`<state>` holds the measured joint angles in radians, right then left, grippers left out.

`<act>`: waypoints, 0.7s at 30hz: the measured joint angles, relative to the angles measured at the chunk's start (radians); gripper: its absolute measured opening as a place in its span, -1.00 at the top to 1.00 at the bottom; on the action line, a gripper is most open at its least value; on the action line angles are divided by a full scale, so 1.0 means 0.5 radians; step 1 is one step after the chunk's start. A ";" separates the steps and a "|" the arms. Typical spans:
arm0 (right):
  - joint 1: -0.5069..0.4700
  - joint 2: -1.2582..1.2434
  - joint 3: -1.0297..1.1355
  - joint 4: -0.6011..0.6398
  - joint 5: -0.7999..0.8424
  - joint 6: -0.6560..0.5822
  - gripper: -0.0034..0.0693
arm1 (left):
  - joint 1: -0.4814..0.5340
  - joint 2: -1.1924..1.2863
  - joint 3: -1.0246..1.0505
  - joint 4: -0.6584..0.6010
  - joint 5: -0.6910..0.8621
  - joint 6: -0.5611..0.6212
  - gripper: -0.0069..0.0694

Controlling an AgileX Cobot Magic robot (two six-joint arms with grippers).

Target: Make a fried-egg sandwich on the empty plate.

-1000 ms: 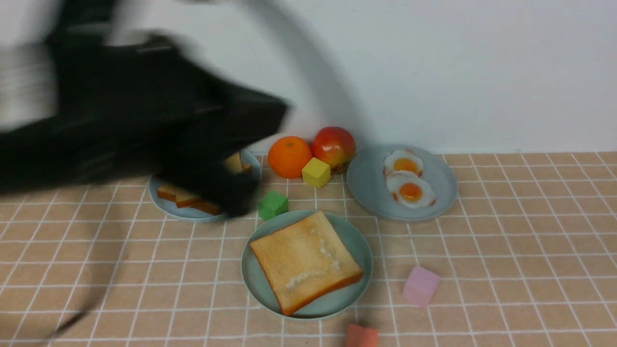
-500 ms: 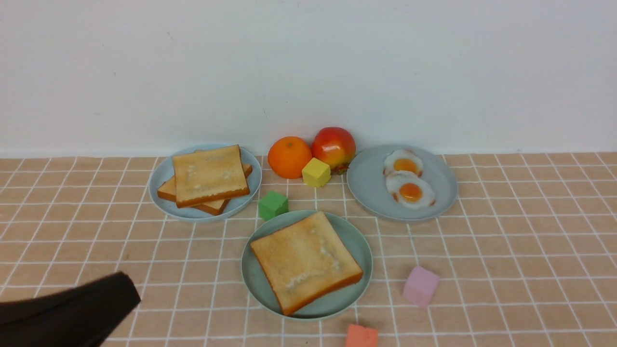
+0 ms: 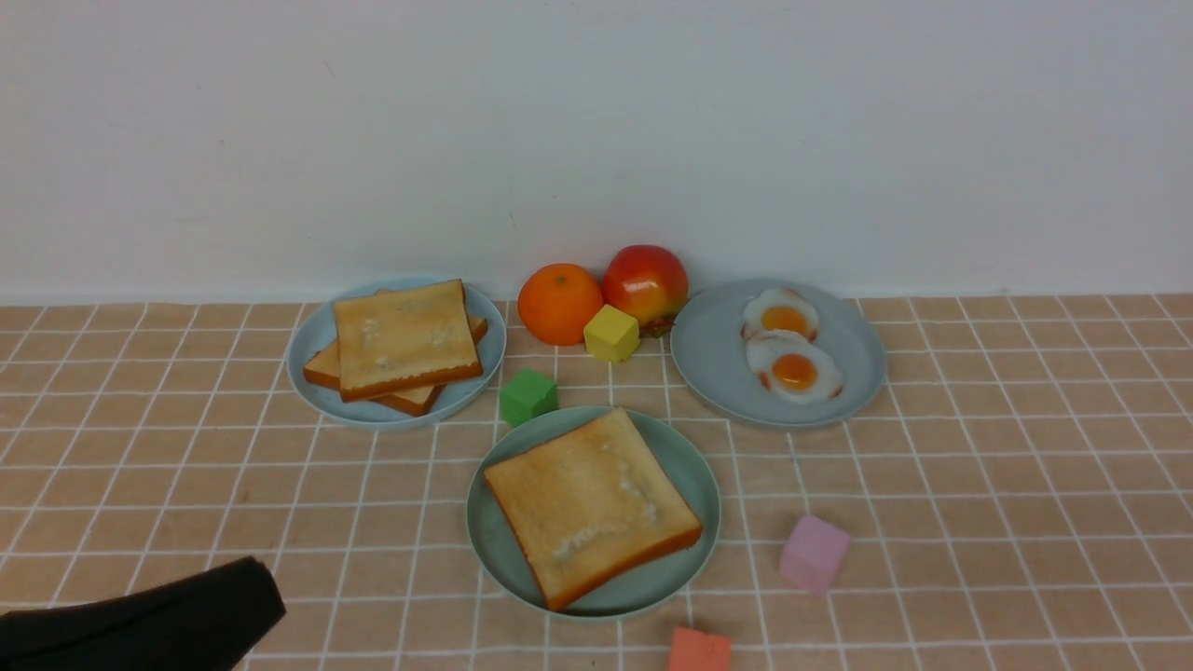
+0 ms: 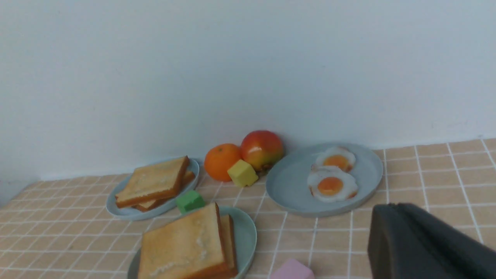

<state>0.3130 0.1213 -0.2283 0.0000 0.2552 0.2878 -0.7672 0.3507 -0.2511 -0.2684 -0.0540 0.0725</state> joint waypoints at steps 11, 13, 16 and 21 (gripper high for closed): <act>-0.096 -0.053 0.401 -0.327 -0.020 -0.066 0.91 | 0.000 0.000 0.000 -0.005 0.004 0.000 0.85; -0.221 -0.068 0.447 -0.331 -0.046 -0.074 0.93 | 0.000 0.000 0.000 -0.005 0.004 0.000 0.85; -0.411 -0.099 0.500 -0.259 -0.078 -0.083 0.94 | 0.000 0.000 0.000 -0.005 0.004 0.000 0.85; -0.551 -0.259 0.506 -0.179 0.055 -0.116 0.94 | 0.000 -0.002 0.000 -0.007 0.003 0.000 0.85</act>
<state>0.0373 -0.0082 0.0247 -0.0894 0.2825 0.2299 -0.7672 0.3499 -0.2511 -0.2721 -0.0527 0.0725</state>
